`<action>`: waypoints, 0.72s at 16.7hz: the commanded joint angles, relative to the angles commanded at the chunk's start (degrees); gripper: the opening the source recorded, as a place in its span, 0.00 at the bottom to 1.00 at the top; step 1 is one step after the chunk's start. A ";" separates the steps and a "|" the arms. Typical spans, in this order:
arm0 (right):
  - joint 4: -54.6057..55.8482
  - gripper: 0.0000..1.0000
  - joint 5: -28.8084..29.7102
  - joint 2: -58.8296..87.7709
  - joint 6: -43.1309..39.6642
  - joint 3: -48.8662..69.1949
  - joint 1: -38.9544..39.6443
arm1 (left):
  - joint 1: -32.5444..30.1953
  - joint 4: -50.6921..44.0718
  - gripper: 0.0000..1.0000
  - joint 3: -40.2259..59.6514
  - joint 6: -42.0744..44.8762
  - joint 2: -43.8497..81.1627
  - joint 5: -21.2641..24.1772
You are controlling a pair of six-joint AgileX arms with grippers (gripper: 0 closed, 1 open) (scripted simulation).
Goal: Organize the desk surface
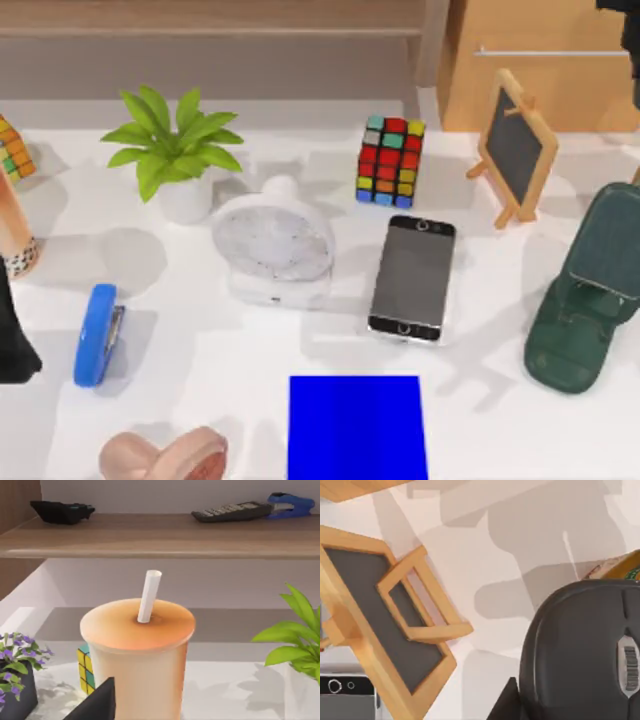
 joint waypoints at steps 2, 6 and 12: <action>2.14 0.00 -0.33 -2.36 5.59 -3.70 9.02 | 0.00 0.00 1.00 0.00 0.00 0.00 0.00; 6.17 0.00 -1.09 -4.29 16.79 -12.87 27.01 | 0.00 0.00 1.00 0.00 0.00 0.00 0.00; 12.10 0.00 -1.33 0.22 30.05 -26.49 45.92 | 0.00 0.00 1.00 0.00 0.00 0.00 0.00</action>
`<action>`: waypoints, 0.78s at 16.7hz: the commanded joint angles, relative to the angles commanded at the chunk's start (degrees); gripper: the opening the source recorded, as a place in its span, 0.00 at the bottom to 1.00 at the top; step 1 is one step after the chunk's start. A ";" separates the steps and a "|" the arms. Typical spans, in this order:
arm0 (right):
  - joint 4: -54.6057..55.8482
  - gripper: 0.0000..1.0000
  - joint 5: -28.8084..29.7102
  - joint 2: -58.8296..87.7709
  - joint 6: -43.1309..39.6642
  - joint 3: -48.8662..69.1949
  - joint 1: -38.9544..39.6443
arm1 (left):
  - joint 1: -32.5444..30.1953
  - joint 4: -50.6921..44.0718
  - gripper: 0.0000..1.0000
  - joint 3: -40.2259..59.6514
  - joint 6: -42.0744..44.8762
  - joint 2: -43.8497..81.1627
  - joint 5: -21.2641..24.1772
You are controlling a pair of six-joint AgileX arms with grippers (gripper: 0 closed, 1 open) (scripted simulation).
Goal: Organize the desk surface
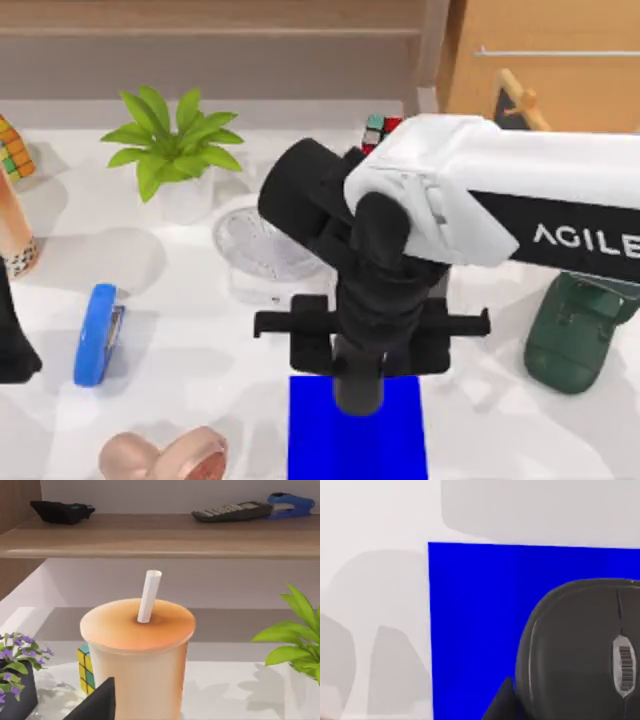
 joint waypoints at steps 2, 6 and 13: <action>1.49 0.00 0.09 2.07 2.39 -2.69 2.56 | 0.00 0.00 1.00 0.00 0.00 0.00 0.00; 2.08 0.00 0.13 2.97 3.26 -3.70 3.37 | 0.00 0.00 1.00 0.00 0.00 0.00 0.00; 4.08 0.00 0.14 3.83 3.30 -4.84 3.39 | 0.00 0.00 1.00 0.00 0.00 0.00 0.00</action>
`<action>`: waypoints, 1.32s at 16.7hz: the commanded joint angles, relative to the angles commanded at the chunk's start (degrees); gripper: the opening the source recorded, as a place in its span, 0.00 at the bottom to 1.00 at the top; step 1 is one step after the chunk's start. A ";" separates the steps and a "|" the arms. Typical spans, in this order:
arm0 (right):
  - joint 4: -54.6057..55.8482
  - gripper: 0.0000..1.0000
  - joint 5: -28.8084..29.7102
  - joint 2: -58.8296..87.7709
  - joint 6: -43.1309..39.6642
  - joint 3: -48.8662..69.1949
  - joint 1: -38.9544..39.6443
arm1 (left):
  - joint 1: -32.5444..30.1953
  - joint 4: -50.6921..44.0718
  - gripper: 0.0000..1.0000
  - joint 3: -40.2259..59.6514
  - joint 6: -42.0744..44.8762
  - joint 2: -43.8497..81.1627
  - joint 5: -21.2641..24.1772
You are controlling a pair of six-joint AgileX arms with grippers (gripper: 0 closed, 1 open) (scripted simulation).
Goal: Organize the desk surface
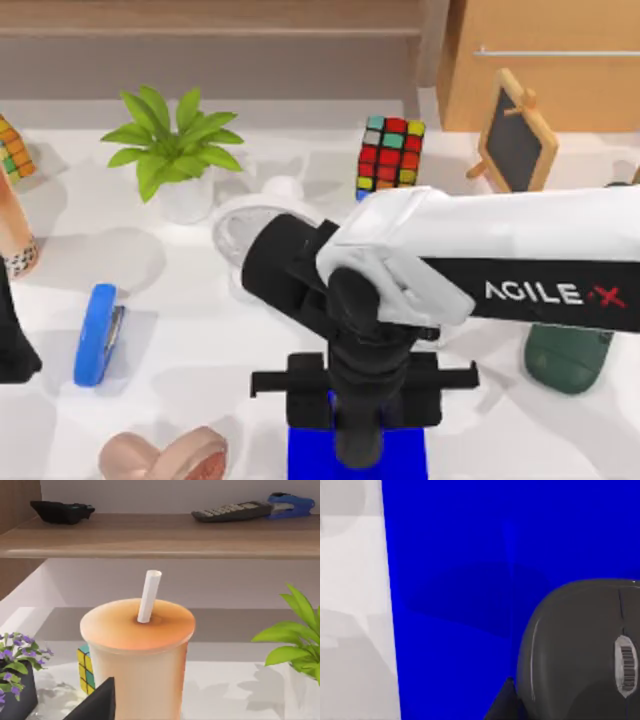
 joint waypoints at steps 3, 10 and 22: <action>0.04 0.00 0.00 0.02 0.00 -0.02 0.00 | 0.00 0.00 1.00 0.00 0.00 0.00 0.00; 0.04 0.53 0.00 0.02 0.00 -0.02 0.00 | 0.00 0.00 1.00 0.00 0.00 0.00 0.00; 0.04 1.00 0.00 0.02 0.00 -0.02 0.00 | 0.00 0.00 1.00 0.00 0.00 0.00 0.00</action>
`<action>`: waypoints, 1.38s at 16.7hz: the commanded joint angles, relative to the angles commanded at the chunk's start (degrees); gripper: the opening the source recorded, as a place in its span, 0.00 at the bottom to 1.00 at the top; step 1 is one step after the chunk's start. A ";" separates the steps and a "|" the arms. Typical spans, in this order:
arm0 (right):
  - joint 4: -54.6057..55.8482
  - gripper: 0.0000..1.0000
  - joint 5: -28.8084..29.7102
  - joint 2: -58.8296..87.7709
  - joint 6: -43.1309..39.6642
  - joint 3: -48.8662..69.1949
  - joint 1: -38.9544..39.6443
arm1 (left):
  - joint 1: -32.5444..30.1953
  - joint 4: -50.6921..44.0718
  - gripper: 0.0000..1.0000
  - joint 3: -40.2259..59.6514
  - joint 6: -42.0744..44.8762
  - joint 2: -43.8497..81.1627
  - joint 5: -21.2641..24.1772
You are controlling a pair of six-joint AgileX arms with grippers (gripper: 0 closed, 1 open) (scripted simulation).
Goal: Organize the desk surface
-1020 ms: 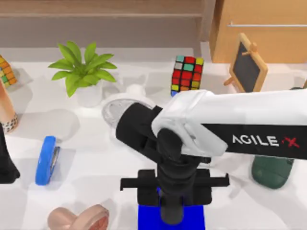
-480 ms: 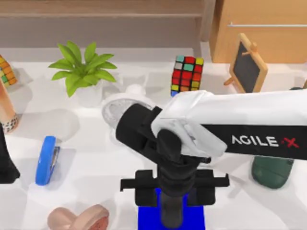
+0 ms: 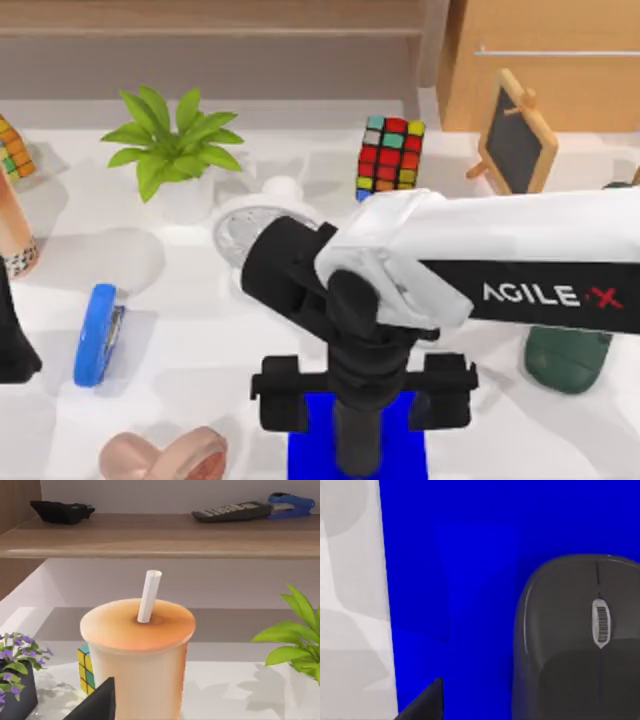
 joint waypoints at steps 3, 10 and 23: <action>-0.01 1.00 0.00 -0.04 0.00 0.01 -0.07 | 0.00 0.00 1.00 0.00 0.00 0.00 0.00; -7.12 1.00 -1.04 -5.31 -1.65 6.16 -7.02 | 0.00 0.00 1.00 0.00 0.00 0.00 0.00; -18.95 1.00 -0.17 11.88 -7.71 31.83 -23.06 | 0.00 0.00 1.00 0.00 0.00 0.00 0.00</action>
